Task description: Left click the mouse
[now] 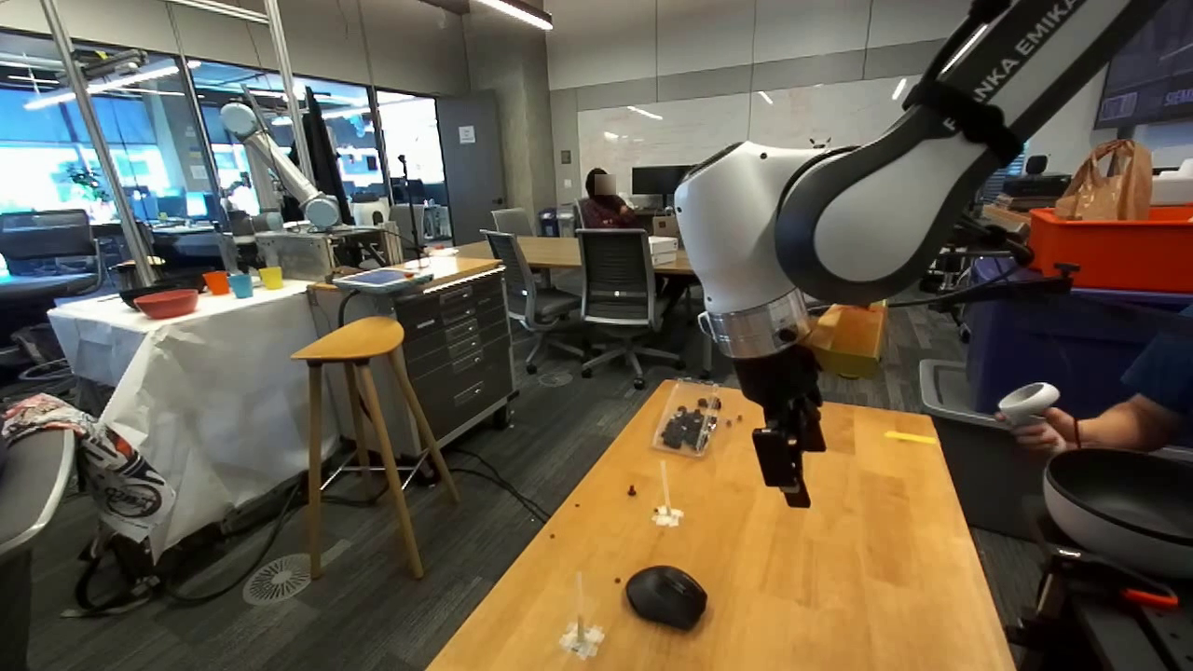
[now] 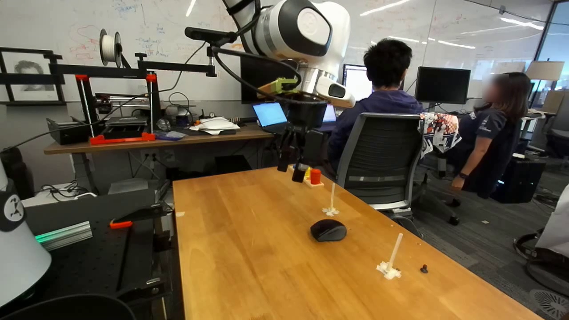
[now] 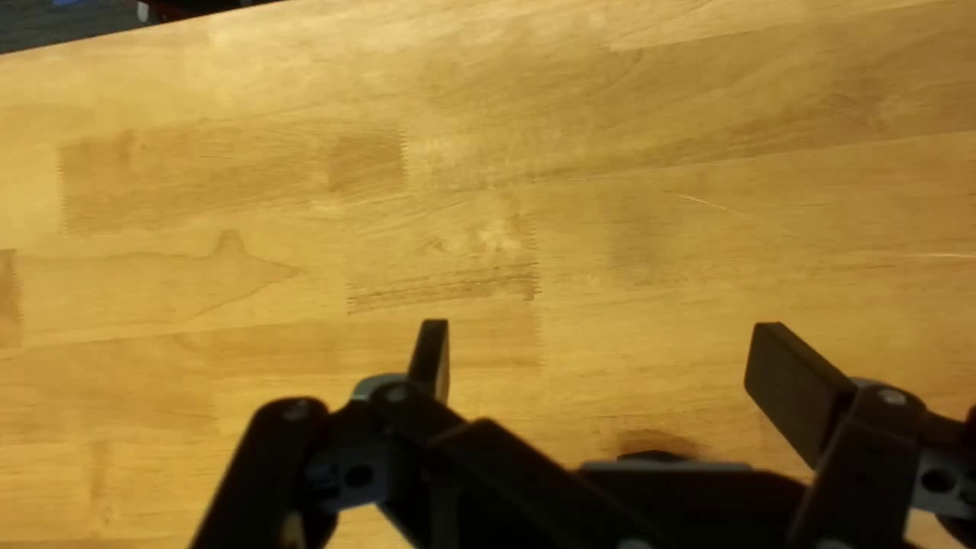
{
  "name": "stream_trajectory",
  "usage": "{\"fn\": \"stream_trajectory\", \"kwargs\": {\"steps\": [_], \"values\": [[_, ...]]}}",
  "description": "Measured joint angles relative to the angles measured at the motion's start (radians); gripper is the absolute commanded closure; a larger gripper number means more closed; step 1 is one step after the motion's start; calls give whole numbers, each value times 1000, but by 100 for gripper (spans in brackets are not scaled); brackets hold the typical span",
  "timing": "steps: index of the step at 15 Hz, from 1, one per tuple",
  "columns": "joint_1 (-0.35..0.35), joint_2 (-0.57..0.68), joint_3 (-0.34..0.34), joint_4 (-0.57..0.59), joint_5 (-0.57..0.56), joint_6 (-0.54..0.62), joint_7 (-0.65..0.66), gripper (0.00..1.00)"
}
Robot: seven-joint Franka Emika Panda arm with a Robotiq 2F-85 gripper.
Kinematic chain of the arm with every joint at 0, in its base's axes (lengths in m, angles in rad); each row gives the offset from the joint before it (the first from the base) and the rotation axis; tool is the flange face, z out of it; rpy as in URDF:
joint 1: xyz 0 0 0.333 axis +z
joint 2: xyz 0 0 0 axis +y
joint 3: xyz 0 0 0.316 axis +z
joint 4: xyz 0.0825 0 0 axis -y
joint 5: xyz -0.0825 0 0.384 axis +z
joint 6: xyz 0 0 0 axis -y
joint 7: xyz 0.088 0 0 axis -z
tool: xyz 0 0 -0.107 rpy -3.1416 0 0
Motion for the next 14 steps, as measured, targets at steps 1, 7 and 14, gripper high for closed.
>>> {"fn": "stream_trajectory", "kwargs": {"steps": [1,7,14], "values": [[0,-4,-1,0,0,0,1,0],[4,19,-25,2,-133,157,76,0],[75,119,-100,50,-331,409,322,32]]}}
